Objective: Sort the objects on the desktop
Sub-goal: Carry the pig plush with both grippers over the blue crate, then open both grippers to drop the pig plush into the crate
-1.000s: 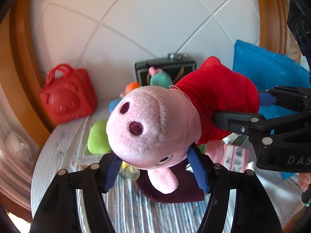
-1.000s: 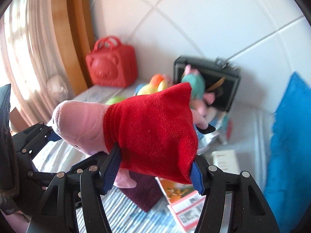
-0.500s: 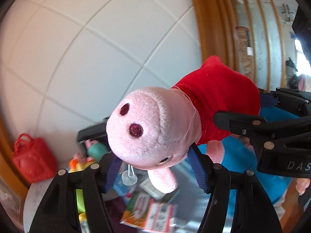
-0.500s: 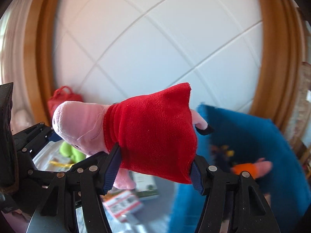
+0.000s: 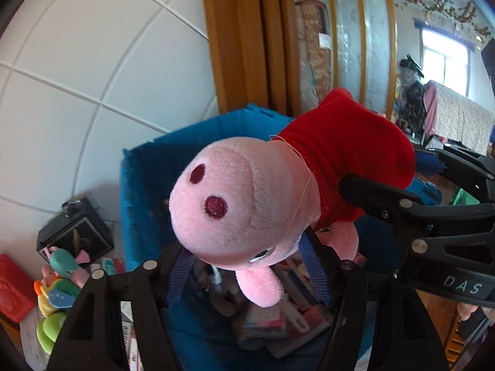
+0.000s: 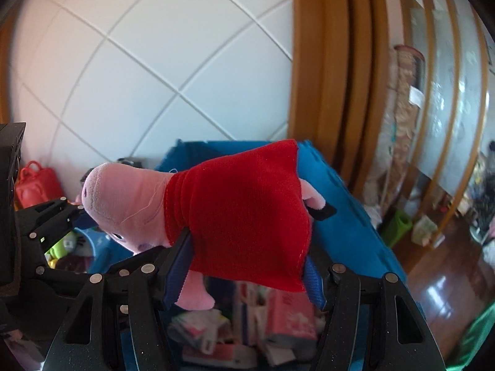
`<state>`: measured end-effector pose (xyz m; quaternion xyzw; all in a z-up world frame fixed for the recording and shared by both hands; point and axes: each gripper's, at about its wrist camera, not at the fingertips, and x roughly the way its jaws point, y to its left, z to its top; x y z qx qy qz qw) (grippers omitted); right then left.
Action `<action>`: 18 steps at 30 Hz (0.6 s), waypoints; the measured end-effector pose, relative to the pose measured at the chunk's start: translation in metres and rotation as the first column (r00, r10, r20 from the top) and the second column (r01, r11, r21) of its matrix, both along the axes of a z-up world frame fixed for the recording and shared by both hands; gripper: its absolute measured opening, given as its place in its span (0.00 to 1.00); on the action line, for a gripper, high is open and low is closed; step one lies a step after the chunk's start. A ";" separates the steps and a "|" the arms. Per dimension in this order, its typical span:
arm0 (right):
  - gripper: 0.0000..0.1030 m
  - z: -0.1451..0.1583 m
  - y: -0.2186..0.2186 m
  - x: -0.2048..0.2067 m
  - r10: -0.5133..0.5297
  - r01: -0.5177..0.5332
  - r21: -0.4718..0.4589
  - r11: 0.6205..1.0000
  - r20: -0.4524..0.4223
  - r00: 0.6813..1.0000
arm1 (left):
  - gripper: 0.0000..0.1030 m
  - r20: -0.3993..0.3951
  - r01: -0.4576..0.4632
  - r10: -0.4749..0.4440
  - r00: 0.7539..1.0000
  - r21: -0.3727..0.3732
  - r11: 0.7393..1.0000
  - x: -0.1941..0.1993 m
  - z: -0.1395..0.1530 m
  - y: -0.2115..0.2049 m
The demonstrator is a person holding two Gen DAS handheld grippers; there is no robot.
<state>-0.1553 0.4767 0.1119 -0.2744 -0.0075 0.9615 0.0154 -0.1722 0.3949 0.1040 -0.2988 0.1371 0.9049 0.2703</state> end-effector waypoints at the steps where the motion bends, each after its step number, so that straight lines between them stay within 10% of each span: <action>1: 0.62 -0.003 0.010 0.001 -0.014 0.014 -0.006 1.000 0.013 1.000 | 0.65 0.015 0.006 -0.006 1.000 -0.010 1.000 0.000 -0.004 0.008; 10: 0.62 -0.019 0.066 0.000 -0.166 0.165 0.027 0.986 0.070 0.984 | 0.69 0.082 0.010 -0.003 0.997 -0.086 0.996 -0.002 -0.024 0.047; 18: 0.92 -0.022 0.050 -0.004 -0.210 0.201 0.123 0.972 0.066 0.975 | 0.70 0.061 -0.040 0.044 0.997 -0.069 0.997 -0.004 -0.015 0.007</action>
